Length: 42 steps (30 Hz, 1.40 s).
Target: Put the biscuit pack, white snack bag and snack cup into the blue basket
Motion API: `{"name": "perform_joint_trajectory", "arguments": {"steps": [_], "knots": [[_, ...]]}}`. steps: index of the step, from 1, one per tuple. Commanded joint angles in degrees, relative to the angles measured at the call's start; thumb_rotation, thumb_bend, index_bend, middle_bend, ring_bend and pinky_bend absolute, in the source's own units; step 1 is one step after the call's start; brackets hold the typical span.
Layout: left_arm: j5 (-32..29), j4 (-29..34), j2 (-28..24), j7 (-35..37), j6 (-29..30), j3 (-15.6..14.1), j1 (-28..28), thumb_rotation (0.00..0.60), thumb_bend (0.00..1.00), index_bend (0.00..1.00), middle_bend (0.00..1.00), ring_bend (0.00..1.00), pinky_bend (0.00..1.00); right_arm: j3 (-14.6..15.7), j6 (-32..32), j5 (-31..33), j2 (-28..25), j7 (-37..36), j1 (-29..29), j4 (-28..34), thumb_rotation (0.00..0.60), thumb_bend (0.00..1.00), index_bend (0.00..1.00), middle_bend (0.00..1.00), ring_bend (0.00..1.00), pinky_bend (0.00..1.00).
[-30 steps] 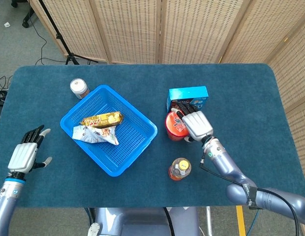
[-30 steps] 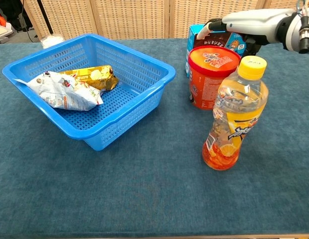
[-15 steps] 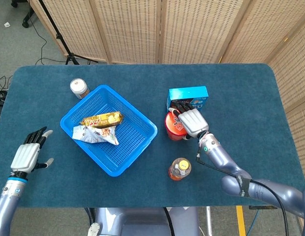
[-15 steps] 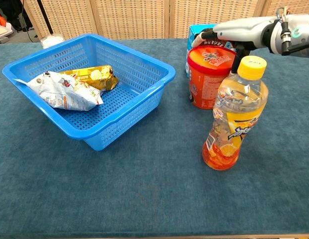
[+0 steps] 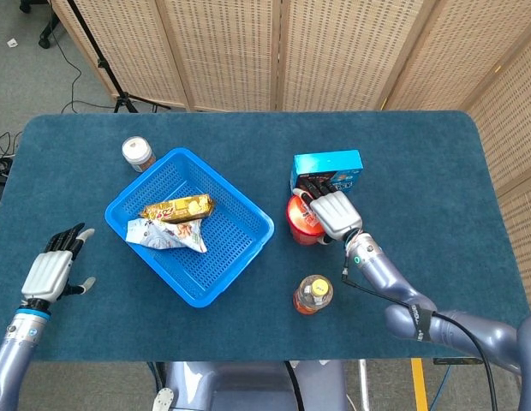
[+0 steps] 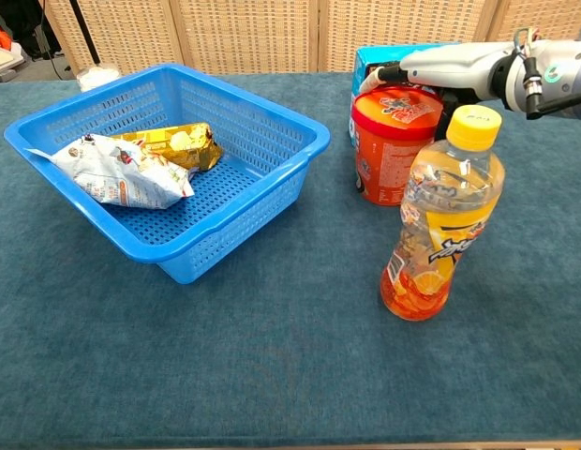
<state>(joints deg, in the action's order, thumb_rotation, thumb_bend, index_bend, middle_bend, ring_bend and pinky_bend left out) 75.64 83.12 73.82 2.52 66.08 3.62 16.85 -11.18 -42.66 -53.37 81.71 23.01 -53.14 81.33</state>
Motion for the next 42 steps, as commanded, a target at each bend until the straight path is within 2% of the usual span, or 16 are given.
{"name": "perform_joint_trajectory", "arguments": {"steps": [1,3,5,9,15,21,28,42], "knots": [[0.02,-0.01,-0.01,0.03,0.02,-0.01,-0.01,0.600,0.26,0.03,0.00,0.00,0.07,0.17,-0.13,-0.04,0.01,-0.21,-0.15,0.05,0.600,0.16,0.11,0.00,0.00,0.08],[-0.01,0.01,-0.03,0.08,-0.01,-0.02,0.00,0.600,0.26,0.03,0.00,0.00,0.07,0.40,0.12,0.27,-0.13,-0.11,-0.34,0.12,0.600,0.16,0.11,0.00,0.00,0.08],[-0.04,0.06,-0.09,0.12,-0.09,-0.03,0.01,0.600,0.26,0.03,0.00,0.00,0.07,0.54,0.47,1.04,-0.33,-0.14,-0.55,0.25,0.600,0.16,0.15,0.00,0.00,0.09],[0.00,0.09,-0.11,0.29,-0.01,0.00,0.00,0.600,0.26,0.03,0.00,0.00,0.07,0.90,0.23,1.42,-0.44,-0.08,-0.63,0.33,0.600,0.17,0.27,0.04,0.01,0.19],[0.11,0.07,-0.19,0.57,-0.04,-0.02,0.03,0.600,0.26,0.03,0.00,0.00,0.07,1.28,-1.16,0.98,-0.37,-0.16,-0.41,0.62,0.600,0.18,0.41,0.18,0.15,0.31],[0.28,0.25,-0.30,0.85,0.19,-0.03,-0.06,0.600,0.26,0.03,0.00,0.00,0.07,1.89,-2.30,1.09,-0.81,0.22,0.01,1.34,0.600,0.20,0.51,0.26,0.22,0.35],[0.18,0.15,-0.21,0.88,0.03,-0.04,0.00,0.600,0.26,0.03,0.00,0.00,0.07,2.07,-3.30,2.11,-2.26,1.61,-0.10,3.09,0.600,0.21,0.59,0.32,0.27,0.38],[0.33,0.14,-0.33,1.65,0.41,0.11,-0.12,0.600,0.27,0.04,0.00,0.00,0.07,2.10,-6.10,4.00,-4.82,5.01,-0.62,7.45,0.600,0.21,0.64,0.37,0.33,0.43]]}}
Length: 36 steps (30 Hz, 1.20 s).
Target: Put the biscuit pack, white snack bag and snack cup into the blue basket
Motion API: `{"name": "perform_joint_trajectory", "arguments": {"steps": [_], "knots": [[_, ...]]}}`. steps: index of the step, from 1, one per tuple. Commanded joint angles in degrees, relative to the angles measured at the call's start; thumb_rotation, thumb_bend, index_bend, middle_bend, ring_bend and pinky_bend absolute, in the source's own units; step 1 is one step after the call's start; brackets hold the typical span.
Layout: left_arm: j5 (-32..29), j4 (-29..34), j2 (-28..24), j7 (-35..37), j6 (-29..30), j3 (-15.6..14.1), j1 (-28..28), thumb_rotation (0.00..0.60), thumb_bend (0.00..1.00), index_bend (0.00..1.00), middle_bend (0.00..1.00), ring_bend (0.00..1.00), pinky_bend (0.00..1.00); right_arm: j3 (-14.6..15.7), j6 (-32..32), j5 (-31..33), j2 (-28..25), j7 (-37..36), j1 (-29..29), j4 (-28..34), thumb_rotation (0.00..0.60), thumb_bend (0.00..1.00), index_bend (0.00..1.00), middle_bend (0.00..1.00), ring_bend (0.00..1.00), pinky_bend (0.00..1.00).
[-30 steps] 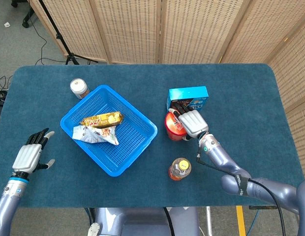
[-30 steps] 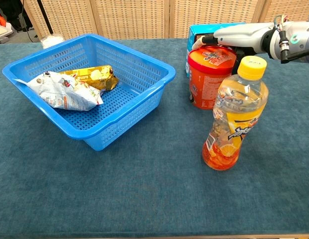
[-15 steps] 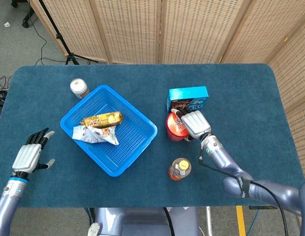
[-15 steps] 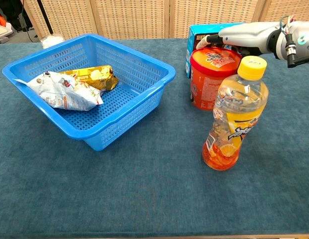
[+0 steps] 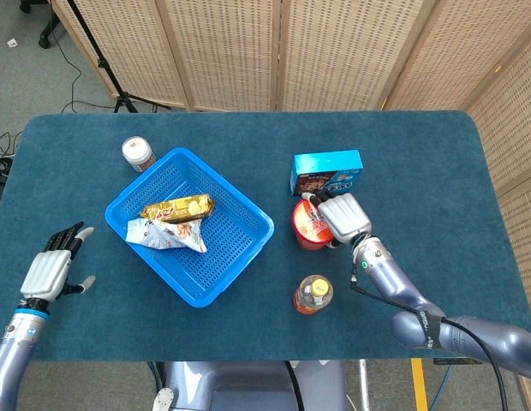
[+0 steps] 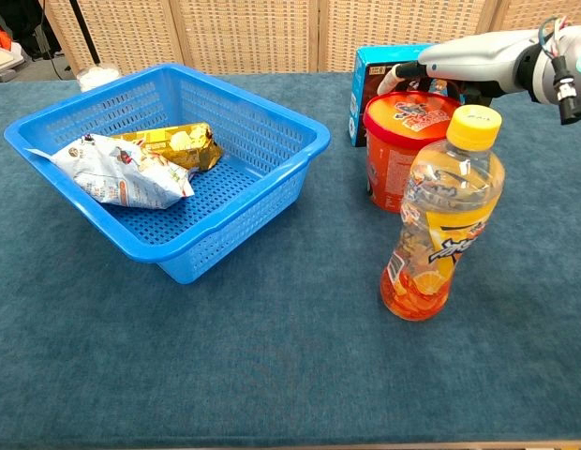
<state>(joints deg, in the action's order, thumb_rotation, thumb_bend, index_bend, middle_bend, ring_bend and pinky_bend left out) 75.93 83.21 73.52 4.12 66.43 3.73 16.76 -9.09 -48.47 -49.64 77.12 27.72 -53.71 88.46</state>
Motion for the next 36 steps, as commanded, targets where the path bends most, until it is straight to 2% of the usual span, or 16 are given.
{"name": "perform_joint_trajectory", "arguments": {"steps": [1,16,29,36], "knots": [[0.05,0.06,-0.04,0.10,0.08,0.01,-0.03,0.600,0.27,0.04,0.00,0.00,0.07,0.01,-0.40,0.42,-0.35,0.47,-0.09,0.49,0.600,0.21,0.64,0.37,0.33,0.43],[-0.05,-0.04,0.07,0.14,-0.06,0.00,0.01,0.600,0.27,0.04,0.00,0.00,0.07,-1.01,-2.35,2.78,-3.46,1.91,-0.57,3.13,0.600,0.21,0.66,0.37,0.34,0.44],[0.06,-0.44,0.16,-0.90,0.46,-0.03,-0.10,0.600,0.27,0.04,0.00,0.00,0.07,-2.51,-6.26,9.19,-6.84,10.92,-4.71,11.15,0.600,0.21,0.67,0.37,0.34,0.44],[1.19,0.48,-0.78,1.08,0.93,-0.21,-0.29,0.600,0.27,0.04,0.00,0.00,0.07,-4.30,-8.22,13.78,-7.85,16.11,-8.70,14.57,0.600,0.21,0.68,0.37,0.34,0.44]]}}
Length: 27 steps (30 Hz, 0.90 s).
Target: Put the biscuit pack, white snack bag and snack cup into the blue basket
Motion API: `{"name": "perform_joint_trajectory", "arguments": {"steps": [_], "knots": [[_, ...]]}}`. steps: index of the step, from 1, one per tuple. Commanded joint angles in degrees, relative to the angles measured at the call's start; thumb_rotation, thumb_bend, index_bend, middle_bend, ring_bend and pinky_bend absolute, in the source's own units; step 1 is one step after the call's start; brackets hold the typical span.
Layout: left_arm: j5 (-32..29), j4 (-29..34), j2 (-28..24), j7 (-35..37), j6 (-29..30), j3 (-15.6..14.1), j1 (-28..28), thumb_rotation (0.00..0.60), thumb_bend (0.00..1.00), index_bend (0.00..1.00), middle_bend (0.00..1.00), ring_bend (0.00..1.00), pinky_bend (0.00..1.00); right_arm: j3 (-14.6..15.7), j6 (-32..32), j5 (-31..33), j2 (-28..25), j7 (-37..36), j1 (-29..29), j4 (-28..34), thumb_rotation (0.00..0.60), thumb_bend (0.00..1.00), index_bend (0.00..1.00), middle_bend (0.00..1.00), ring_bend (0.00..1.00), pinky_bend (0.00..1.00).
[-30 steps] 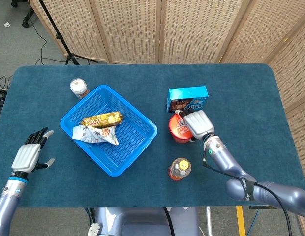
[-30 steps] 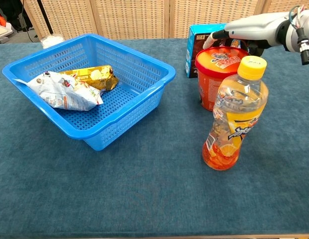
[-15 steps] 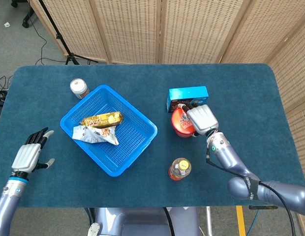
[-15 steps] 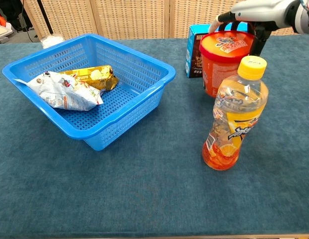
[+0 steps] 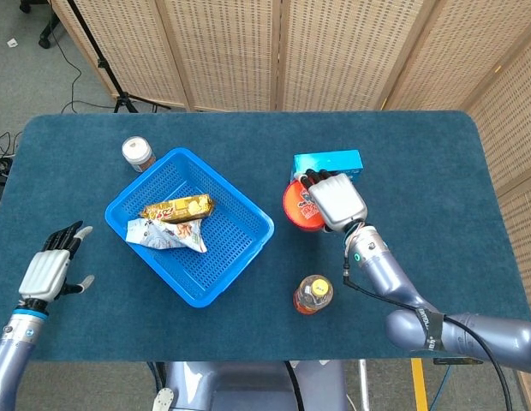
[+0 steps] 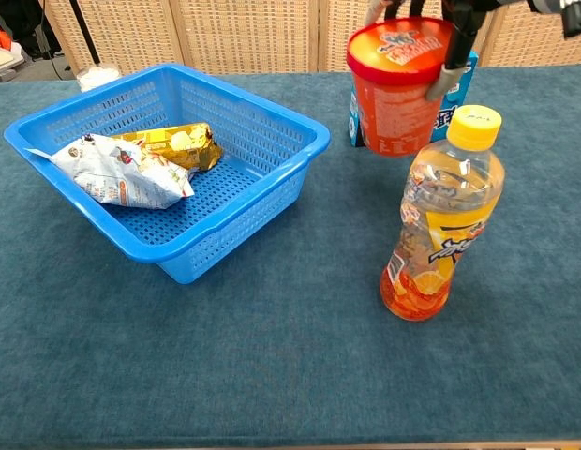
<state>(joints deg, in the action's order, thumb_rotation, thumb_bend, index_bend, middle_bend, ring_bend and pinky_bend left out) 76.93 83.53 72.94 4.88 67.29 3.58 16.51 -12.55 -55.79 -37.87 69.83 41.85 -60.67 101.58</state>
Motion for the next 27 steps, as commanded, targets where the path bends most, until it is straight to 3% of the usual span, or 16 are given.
{"name": "perform_joint_trajectory", "arguments": {"steps": [1,15,27], "knots": [[0.22,0.19,-0.28,0.48,0.05,-0.05,-0.05,0.600,0.27,0.04,0.00,0.00,0.07,-1.04,-1.08,2.49,-0.67,2.48,-2.23,1.77,0.600,0.21,0.68,0.37,0.34,0.44],[0.87,0.58,-1.01,2.36,-0.77,-0.43,0.18,0.600,0.27,0.04,0.00,0.00,0.07,-3.08,-5.47,9.90,-1.55,9.73,-9.26,7.66,0.600,0.21,0.68,0.37,0.35,0.45],[2.32,1.54,-2.12,3.75,-0.39,-0.99,0.11,0.600,0.27,0.04,0.00,0.00,0.07,-4.73,-12.80,15.11,3.23,13.39,-14.08,12.81,0.600,0.21,0.68,0.35,0.35,0.45]]}}
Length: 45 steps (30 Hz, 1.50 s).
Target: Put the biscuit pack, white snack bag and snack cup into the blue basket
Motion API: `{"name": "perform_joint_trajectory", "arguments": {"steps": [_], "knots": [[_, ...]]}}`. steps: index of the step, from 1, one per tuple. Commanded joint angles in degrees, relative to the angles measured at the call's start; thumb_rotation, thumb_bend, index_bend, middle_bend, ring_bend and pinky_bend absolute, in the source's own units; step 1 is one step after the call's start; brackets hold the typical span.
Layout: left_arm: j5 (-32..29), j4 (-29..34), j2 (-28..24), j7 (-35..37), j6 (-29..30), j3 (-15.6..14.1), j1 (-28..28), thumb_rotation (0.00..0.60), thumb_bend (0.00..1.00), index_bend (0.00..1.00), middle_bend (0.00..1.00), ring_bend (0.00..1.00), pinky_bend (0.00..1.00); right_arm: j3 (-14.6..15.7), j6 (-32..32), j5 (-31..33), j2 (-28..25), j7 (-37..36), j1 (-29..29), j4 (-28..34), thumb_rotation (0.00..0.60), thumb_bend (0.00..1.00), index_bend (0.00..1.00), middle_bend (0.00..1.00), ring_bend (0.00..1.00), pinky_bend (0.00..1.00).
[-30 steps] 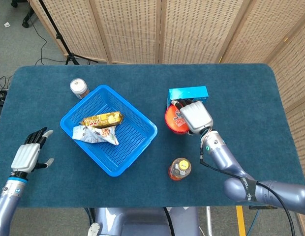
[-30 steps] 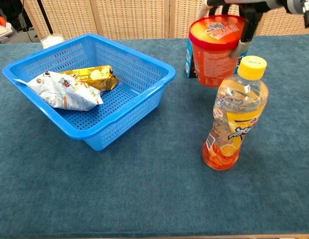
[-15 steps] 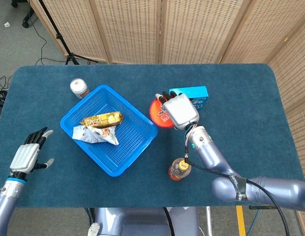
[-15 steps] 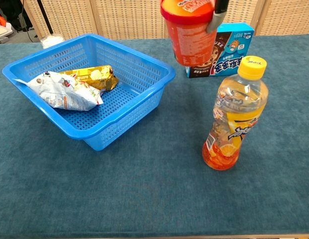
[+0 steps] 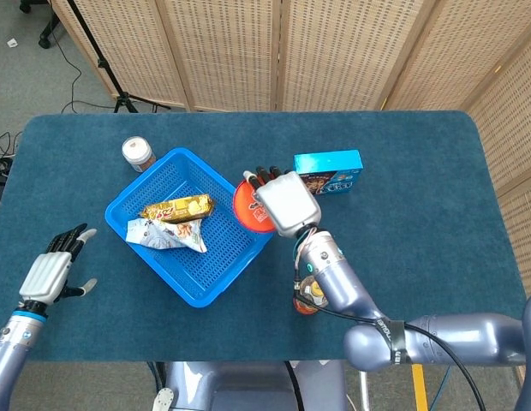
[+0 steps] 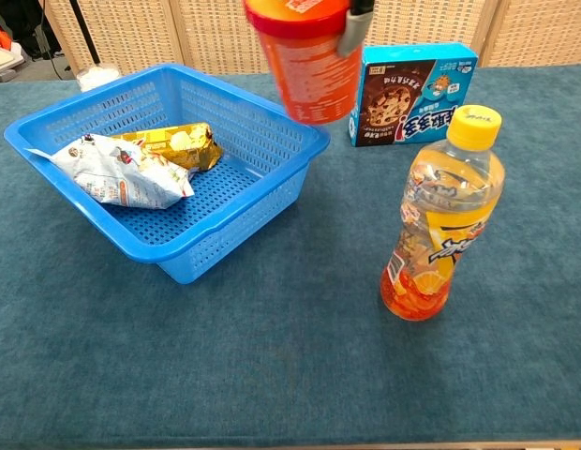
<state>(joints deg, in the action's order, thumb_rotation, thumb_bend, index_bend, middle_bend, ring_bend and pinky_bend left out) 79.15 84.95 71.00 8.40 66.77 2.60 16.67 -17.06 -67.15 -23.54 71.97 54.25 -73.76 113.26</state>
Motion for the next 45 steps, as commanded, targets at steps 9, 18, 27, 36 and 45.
{"name": "perform_joint_trajectory", "arguments": {"steps": [9,18,27,36,45], "knots": [[0.76,0.84,-0.95,1.23,0.68,-0.14,-0.24,0.600,0.27,0.04,0.00,0.00,0.07,-0.90,-5.86,3.78,3.53,2.85,-2.95,3.74,0.600,0.17,0.49,0.10,0.08,0.40],[1.11,1.10,-1.33,1.77,1.00,-0.22,-0.31,0.600,0.27,0.04,0.00,0.00,0.07,-0.17,-8.43,1.58,7.55,3.71,-4.17,3.14,0.600,0.16,0.25,0.00,0.00,0.29],[1.29,1.06,-1.45,1.92,1.44,-0.19,-0.42,0.600,0.27,0.04,0.00,0.00,0.07,1.84,-10.96,-0.52,6.12,3.41,-1.70,4.63,0.600,0.16,0.24,0.00,0.00,0.27],[1.36,1.19,-1.06,0.85,2.98,0.09,-0.86,0.600,0.26,0.04,0.00,0.00,0.06,9.70,-15.00,-9.95,-2.62,-3.87,9.86,10.42,0.600,0.16,0.10,0.00,0.00,0.14],[1.57,1.43,-0.73,-0.34,4.86,0.43,-1.45,0.600,0.25,0.04,0.00,0.00,0.06,17.61,-16.63,-27.86,-8.93,-22.05,25.20,8.87,0.600,0.16,0.08,0.00,0.00,0.08]]}}
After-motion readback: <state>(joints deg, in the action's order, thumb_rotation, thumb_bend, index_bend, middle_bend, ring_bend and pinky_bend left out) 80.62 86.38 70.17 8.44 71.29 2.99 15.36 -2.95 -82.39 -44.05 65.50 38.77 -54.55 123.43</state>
